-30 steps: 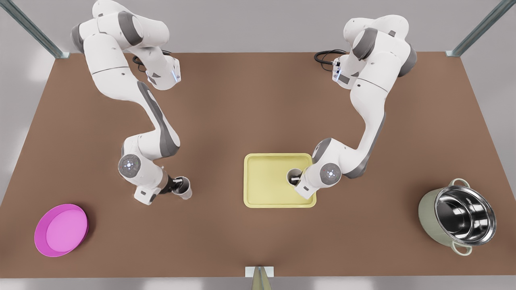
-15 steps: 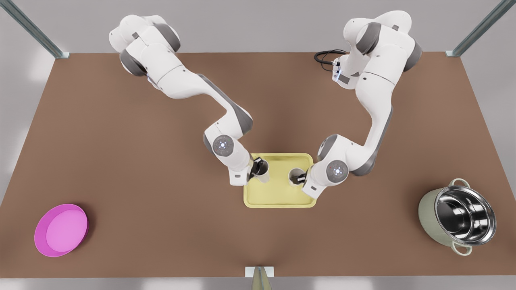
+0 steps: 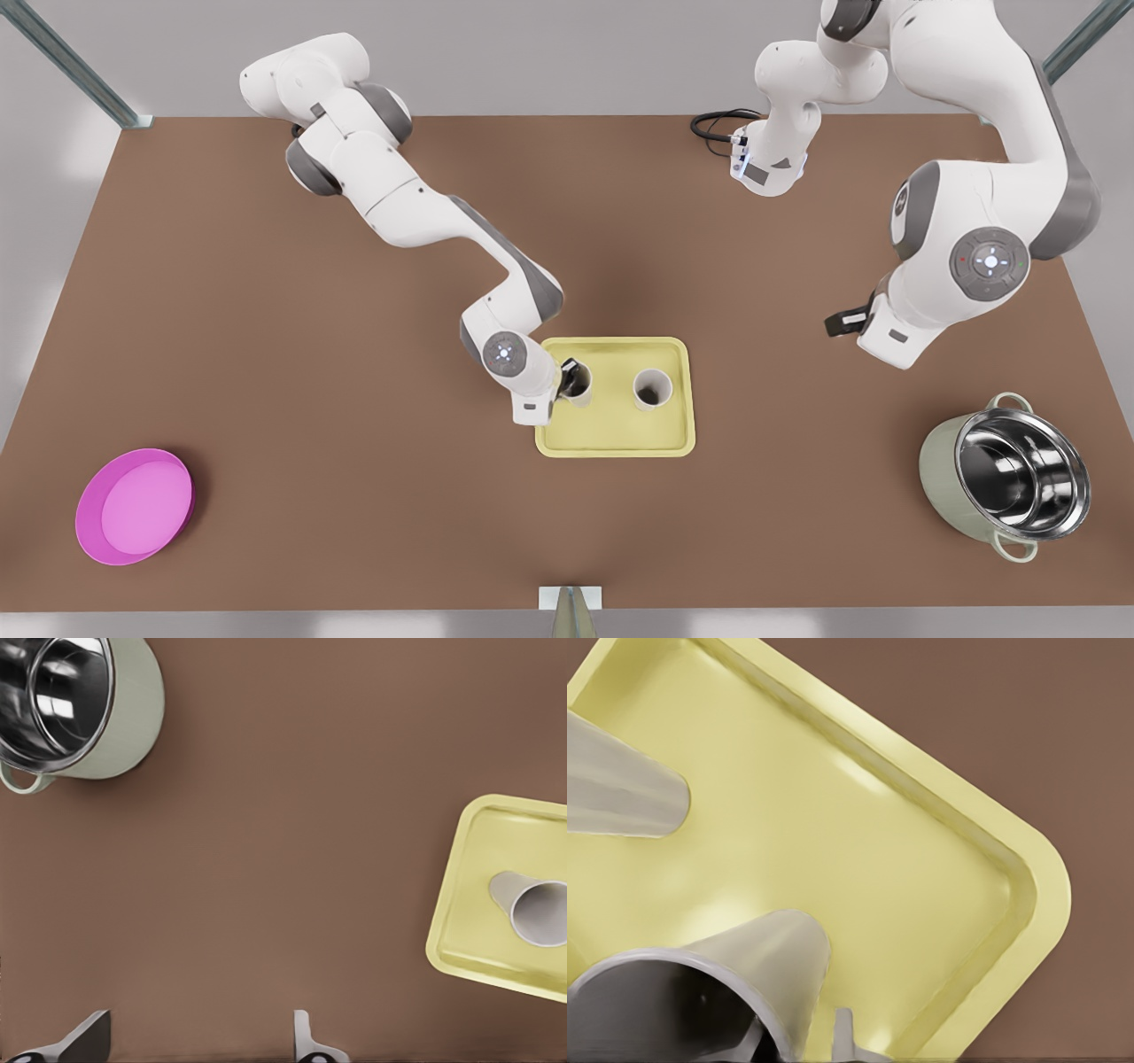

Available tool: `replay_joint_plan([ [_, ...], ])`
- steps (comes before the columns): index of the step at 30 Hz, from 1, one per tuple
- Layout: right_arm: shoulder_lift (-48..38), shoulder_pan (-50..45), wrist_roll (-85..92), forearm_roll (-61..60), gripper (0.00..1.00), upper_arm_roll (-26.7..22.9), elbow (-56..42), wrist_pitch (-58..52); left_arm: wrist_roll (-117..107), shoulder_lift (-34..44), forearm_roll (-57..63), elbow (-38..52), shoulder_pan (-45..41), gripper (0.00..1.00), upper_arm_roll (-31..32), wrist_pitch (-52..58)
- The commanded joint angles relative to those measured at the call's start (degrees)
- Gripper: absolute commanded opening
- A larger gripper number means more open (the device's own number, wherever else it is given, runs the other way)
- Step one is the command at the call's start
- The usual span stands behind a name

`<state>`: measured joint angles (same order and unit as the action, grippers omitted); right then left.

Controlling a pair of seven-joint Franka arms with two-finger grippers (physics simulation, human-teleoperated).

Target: Use both arms to respectively pick up the white IKEA cups from the middle-left and middle-right positions, then place the white IKEA cups onto the middle-middle tray, ensuring that the cups remain upright and do not tip over

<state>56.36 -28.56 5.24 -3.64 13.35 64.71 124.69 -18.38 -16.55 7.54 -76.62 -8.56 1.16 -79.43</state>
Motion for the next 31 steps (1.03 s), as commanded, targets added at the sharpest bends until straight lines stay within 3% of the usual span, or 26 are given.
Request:
replay_joint_plan([
  [1,0.0,0.3,0.1,0.1,1.0,0.0,0.5,0.7,25.8,0.0,-0.3,0.0,-0.1,1.0,0.0,3.1],
  [11,-1.7,0.5,0.1,-0.8,1.0,0.5,-0.6,-0.1,25.7,0.3,-0.2,0.2,-0.3,1.0,0.4,5.4],
  [14,-7.8,3.2,-0.3,-2.2,1.0,1.9,-0.5,-8.7,25.7,0.3,-0.2,0.1,-0.4,1.0,0.5,5.5],
  [17,-14.2,13.9,-5.2,-5.5,1.0,1.2,1.1,-26.1,25.7,0.3,-0.2,0.1,-0.4,1.0,0.5,5.5],
  [19,-13.8,21.4,-12.5,-2.1,1.0,-6.0,1.8,-36.7,25.7,0.3,-0.2,0.1,-0.4,1.0,0.5,5.6],
  [21,-13.8,21.7,-12.8,15.0,1.0,-9.6,2.0,-37.2,25.7,0.3,-0.2,0.1,-0.4,1.0,0.5,5.6],
  [26,-32.2,25.8,-9.4,11.8,1.0,-9.8,0.6,-49.0,25.7,0.3,-0.2,0.1,-0.3,1.0,0.5,5.6],
  [31,-35.4,28.7,-9.4,8.3,1.0,-9.7,0.7,-53.3,25.6,0.1,-0.3,0.0,-0.4,1.0,0.5,5.7],
])
